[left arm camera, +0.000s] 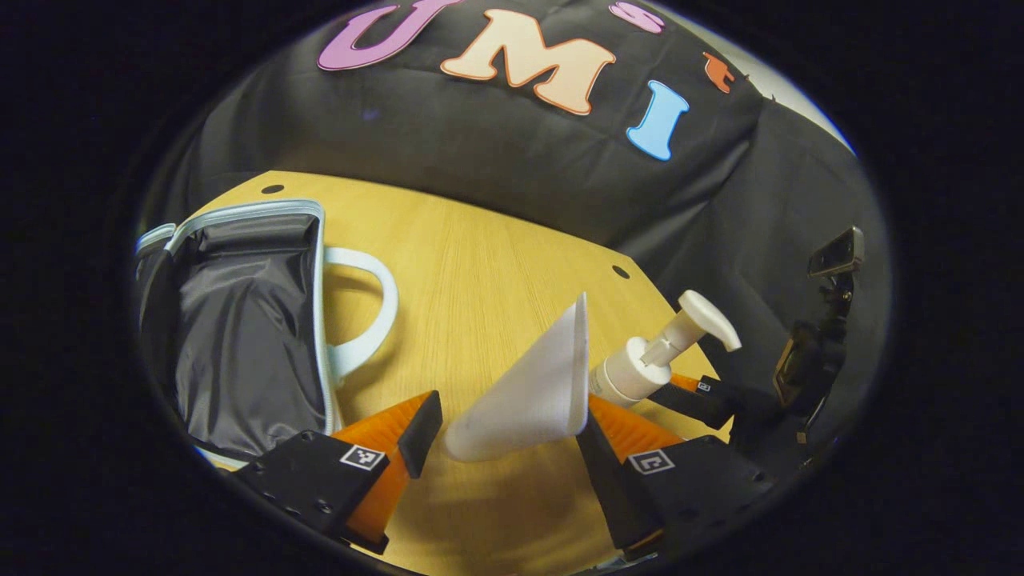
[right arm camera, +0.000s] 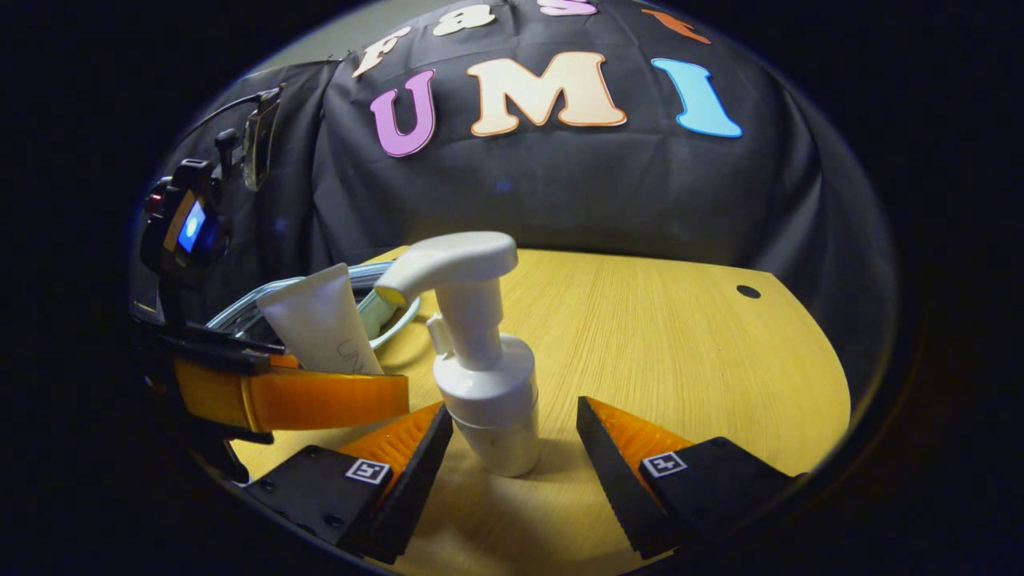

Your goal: First open the suitcase, pack the skin care products into it, and then close the suitcase.

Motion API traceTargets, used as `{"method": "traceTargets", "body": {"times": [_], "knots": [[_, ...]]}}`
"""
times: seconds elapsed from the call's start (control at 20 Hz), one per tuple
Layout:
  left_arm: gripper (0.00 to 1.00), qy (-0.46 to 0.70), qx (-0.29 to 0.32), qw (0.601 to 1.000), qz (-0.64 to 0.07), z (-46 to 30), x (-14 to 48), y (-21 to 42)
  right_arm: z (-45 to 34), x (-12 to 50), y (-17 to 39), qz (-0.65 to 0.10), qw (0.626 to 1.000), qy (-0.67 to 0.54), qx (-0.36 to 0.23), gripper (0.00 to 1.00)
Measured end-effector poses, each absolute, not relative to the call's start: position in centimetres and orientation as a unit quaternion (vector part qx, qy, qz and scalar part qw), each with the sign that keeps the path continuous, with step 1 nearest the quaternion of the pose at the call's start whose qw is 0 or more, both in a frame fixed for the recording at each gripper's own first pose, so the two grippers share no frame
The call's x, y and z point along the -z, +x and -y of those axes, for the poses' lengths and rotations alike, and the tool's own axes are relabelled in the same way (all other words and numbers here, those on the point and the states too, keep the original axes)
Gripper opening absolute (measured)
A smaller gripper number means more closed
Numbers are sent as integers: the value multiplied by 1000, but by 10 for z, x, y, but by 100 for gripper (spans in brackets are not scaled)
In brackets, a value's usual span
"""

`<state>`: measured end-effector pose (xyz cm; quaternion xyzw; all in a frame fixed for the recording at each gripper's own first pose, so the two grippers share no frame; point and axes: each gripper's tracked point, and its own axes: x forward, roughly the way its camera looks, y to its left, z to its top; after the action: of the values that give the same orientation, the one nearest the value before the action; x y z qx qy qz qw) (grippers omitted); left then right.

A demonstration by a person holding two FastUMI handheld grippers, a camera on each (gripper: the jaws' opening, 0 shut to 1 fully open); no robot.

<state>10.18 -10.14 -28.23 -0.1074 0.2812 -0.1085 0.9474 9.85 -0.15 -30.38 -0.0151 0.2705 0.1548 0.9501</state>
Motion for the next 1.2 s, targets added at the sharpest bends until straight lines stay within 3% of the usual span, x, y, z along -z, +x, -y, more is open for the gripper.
{"method": "traceTargets", "body": {"times": [0.05,0.15,0.2,0.25,0.3,0.35,0.4,0.45,0.65,0.9,1.2], "knots": [[89,-105,106,948,-283,102,284,104,3,306,99,-274,949,-14,-156,98],[74,-102,103,946,-290,105,289,104,6,309,99,-278,948,-13,-156,94],[67,-99,95,947,-291,102,290,104,5,309,100,-279,947,-10,-158,88],[52,-98,94,946,-293,101,289,104,5,310,100,-279,947,-10,-160,86],[51,-99,92,947,-292,100,287,105,1,310,102,-279,946,-9,-163,77],[39,-105,92,946,-292,102,284,104,0,312,105,-278,946,-10,-165,71],[35,-111,91,946,-291,102,279,103,1,310,103,-277,946,-13,-167,66],[35,-116,91,946,-288,102,272,103,2,310,104,-276,946,-14,-167,62],[34,-132,91,950,-268,89,222,99,7,310,100,-290,943,-8,-163,62],[34,-119,39,959,-255,13,156,83,15,297,93,-302,942,5,-147,62],[33,-144,19,921,-362,-71,169,61,13,270,81,-301,946,-3,-120,60]]}}
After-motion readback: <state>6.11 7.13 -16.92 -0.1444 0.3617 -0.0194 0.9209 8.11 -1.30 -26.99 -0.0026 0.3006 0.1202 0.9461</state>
